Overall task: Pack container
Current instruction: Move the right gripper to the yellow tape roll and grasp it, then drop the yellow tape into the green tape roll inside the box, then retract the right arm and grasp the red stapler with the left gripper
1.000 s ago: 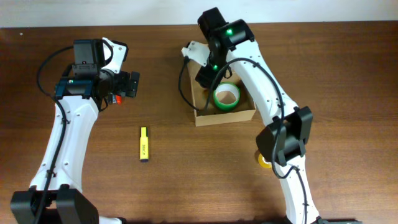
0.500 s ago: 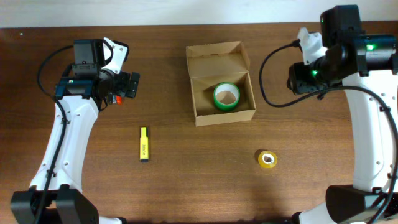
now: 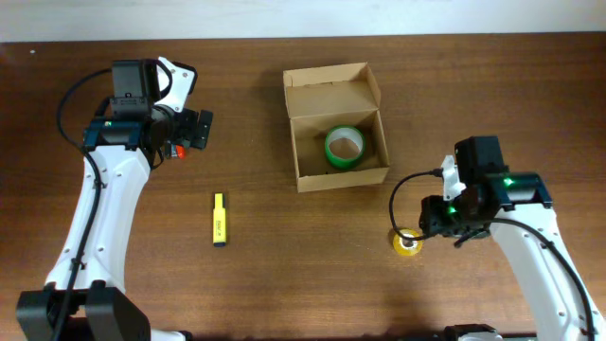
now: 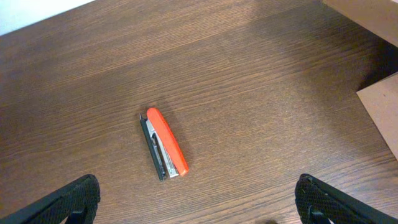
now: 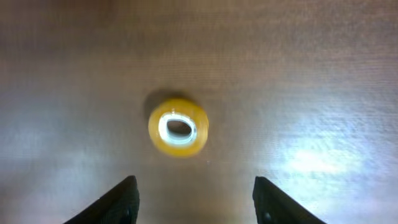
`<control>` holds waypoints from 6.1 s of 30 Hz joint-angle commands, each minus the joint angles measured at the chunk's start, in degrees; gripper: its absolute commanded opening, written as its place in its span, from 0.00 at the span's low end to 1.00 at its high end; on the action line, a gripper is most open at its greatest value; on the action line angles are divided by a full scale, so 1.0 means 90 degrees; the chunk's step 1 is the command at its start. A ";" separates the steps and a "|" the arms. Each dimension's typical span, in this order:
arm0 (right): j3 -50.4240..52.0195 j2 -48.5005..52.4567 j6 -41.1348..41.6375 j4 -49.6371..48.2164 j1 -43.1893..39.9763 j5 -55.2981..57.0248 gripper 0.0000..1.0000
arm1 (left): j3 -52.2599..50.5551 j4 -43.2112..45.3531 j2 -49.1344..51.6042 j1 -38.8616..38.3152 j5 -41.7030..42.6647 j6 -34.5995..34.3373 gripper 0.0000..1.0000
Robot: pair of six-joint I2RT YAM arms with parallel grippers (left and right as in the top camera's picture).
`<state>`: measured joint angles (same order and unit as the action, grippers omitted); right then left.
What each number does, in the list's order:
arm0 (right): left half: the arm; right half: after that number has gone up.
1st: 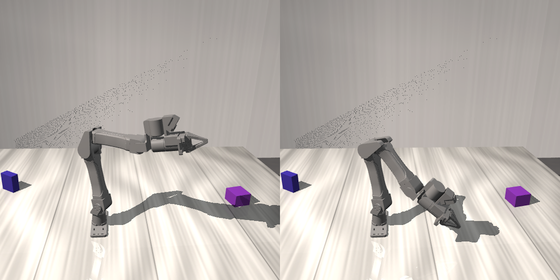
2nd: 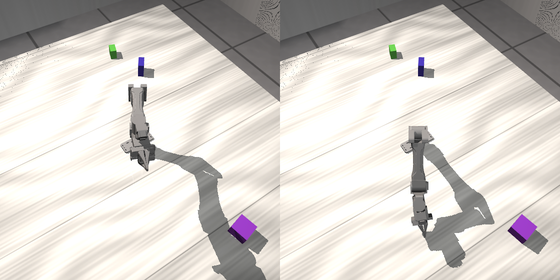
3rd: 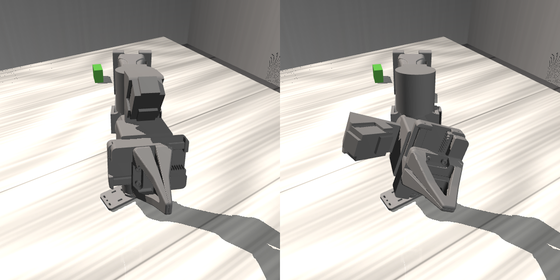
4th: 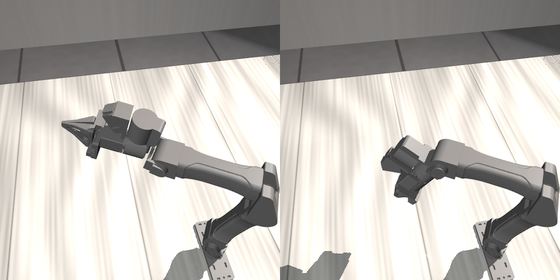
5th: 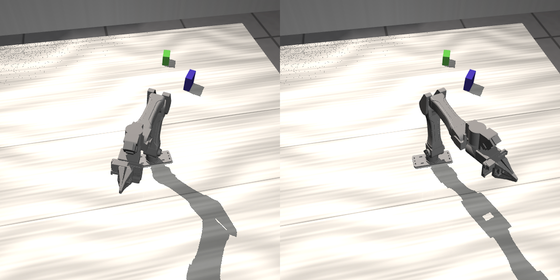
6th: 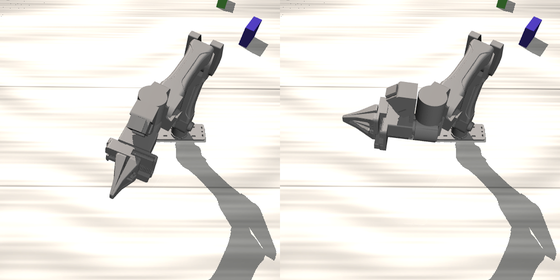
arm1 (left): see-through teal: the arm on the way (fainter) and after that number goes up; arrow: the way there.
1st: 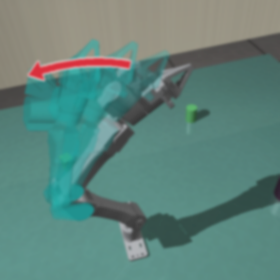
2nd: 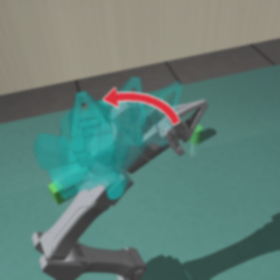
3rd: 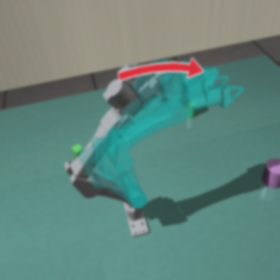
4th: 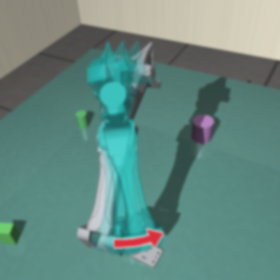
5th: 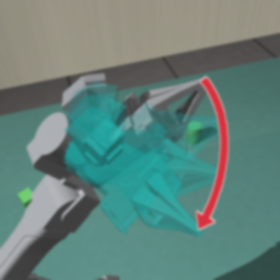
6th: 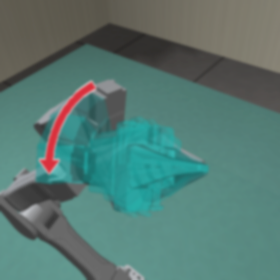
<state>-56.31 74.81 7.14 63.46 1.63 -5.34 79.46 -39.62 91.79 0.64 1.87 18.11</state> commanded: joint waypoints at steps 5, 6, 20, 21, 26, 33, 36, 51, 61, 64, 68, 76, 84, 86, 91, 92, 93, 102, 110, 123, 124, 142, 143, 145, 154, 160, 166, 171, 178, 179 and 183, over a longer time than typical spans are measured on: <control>0.0529 0.0197 0.0763 -0.0636 -0.0029 0.0284 0.60 | 0.0092 0.0000 0.0058 -0.0032 0.0024 0.0100 1.00; 0.0772 0.0221 0.0765 -0.0843 -0.0029 0.0289 0.60 | 0.0092 0.0000 0.0058 -0.0032 0.0024 0.0100 0.99; 0.2045 0.0763 0.0911 -0.2062 -0.0022 0.0092 0.60 | 0.0092 0.0010 0.0058 -0.0032 0.0027 0.0097 1.00; 0.2045 0.0874 0.0906 -0.2198 -0.0022 0.0015 0.60 | 0.0092 0.0010 0.0058 -0.0032 0.0027 0.0100 0.99; 0.2042 0.0933 0.0903 -0.2373 -0.0022 -0.0049 0.60 | 0.0092 0.0010 0.0058 -0.0032 0.0027 0.0100 0.99; 0.2042 0.1088 0.0911 -0.2601 -0.0022 -0.0044 0.14 | 0.0092 0.0010 0.0058 -0.0032 0.0027 0.0100 0.99; 0.2030 0.1088 0.0911 -0.2630 -0.0022 -0.0056 0.04 | 0.0092 0.0010 0.0058 -0.0032 0.0024 0.0100 0.99; -0.2169 0.1093 -0.0236 -0.0826 -0.0017 -0.0029 0.04 | 0.0092 0.0012 0.0058 -0.0032 0.0024 0.0100 1.00; -0.5644 0.2926 -0.1807 0.0440 -0.0002 -0.0126 0.04 | 0.0092 0.0012 0.0058 -0.0032 0.0024 0.0102 0.99; -0.6912 0.3878 -0.2336 0.0947 0.0187 -0.0175 0.04 | 0.0092 0.0010 0.0058 -0.0032 0.0024 0.0102 0.99; -0.7346 0.4449 -0.3041 0.1353 0.0763 -0.0172 0.04 | 0.0092 0.0012 0.0058 -0.0032 0.0024 0.0102 0.99; -0.7344 0.5241 -0.3985 0.1576 0.1785 0.0121 0.04 | 0.0092 0.0010 0.0058 -0.0032 0.0024 0.0102 0.99; -0.7344 0.6166 -0.4034 0.1282 0.1957 0.0075 0.04 | 0.0092 0.0010 0.0058 -0.0032 0.0024 0.0100 0.99; -0.7344 0.6205 -0.4036 0.1183 0.1955 0.0104 0.04 | 0.0092 0.0010 0.0058 -0.0032 0.0024 0.0100 1.00; -0.7344 0.6220 -0.4107 0.0988 0.1955 0.0097 0.04 | 0.0092 0.0012 0.0058 -0.0032 0.0024 0.0100 0.99; -0.7344 0.6244 -0.4107 0.0964 0.1955 0.0097 0.04 | 0.0092 0.0010 0.0058 -0.0032 0.0024 0.0097 0.99; -0.7344 0.6309 -0.4104 0.0969 0.1955 0.0095 0.03 | 0.0092 0.0010 0.0058 -0.0032 0.0027 0.0100 0.99; -0.7339 0.6722 -0.4104 0.0850 0.1955 0.0095 0.03 | 0.0092 0.0010 0.0058 -0.0032 0.0024 0.0100 0.99; -0.7368 0.6484 -0.3905 0.1069 0.1955 0.0097 0.80 | 0.0092 0.0015 0.0058 -0.0032 0.0024 0.0100 0.99; -0.9551 0.4714 -0.2178 0.2249 0.1664 0.1460 0.37 | 0.0100 -0.0202 0.0049 -0.0032 -0.0243 0.0100 1.00; -0.9022 0.4228 -0.2081 0.2069 0.1494 0.1460 0.39 | 0.0143 -0.0296 0.0049 -0.0032 -0.0238 0.0100 0.99; -0.4775 0.1506 -0.0714 0.1693 -0.1695 0.0811 0.97 | 0.0821 -0.1897 0.0731 0.0823 -0.0925 -0.1059 0.97; -0.4697 0.1520 -0.0714 0.1647 -0.1695 0.0809 0.97 | 0.1178 -0.2106 0.1149 0.0823 -0.0884 -0.1056 0.97; -0.4573 0.1528 -0.0714 0.1518 -0.1695 0.0809 0.98 | 0.1846 -0.2404 0.1853 0.0823 -0.0532 -0.1059 0.97; -0.4558 0.1528 -0.0714 0.1469 -0.1688 0.0809 0.98 | 0.3393 -0.2931 0.4046 0.0835 0.0367 -0.1532 0.97; -0.4556 0.1528 -0.0714 0.1469 -0.1688 0.0809 0.98 | 0.3393 -0.2642 0.4308 0.0981 0.0369 -0.1530 0.97; -0.4556 0.1528 -0.0716 0.1467 -0.1688 0.0639 0.98 | 0.3393 -0.2193 0.4320 0.1192 0.0350 -0.1331 0.96; -0.4556 0.1528 -0.0716 0.1472 -0.1688 0.0639 0.98 | 0.3393 -0.2380 0.4775 0.1190 0.0478 -0.1338 0.95; -0.4556 0.1528 -0.0741 0.1469 -0.1688 0.0639 0.98 | 0.3393 -0.2314 0.4886 0.1190 0.0508 -0.1338 0.93; -0.4556 0.1528 -0.0741 0.1469 -0.1688 0.0641 0.98 | 0.3393 -0.2324 0.4894 0.1190 0.0505 -0.1338 0.90; -0.4556 0.1528 -0.0741 0.1472 -0.1688 0.0639 0.98 | 0.3393 -0.2356 0.4911 0.1190 0.0505 -0.1338 0.65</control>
<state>-97.58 88.40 0.05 76.69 -13.17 0.95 109.40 -60.53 134.80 11.07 5.69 5.85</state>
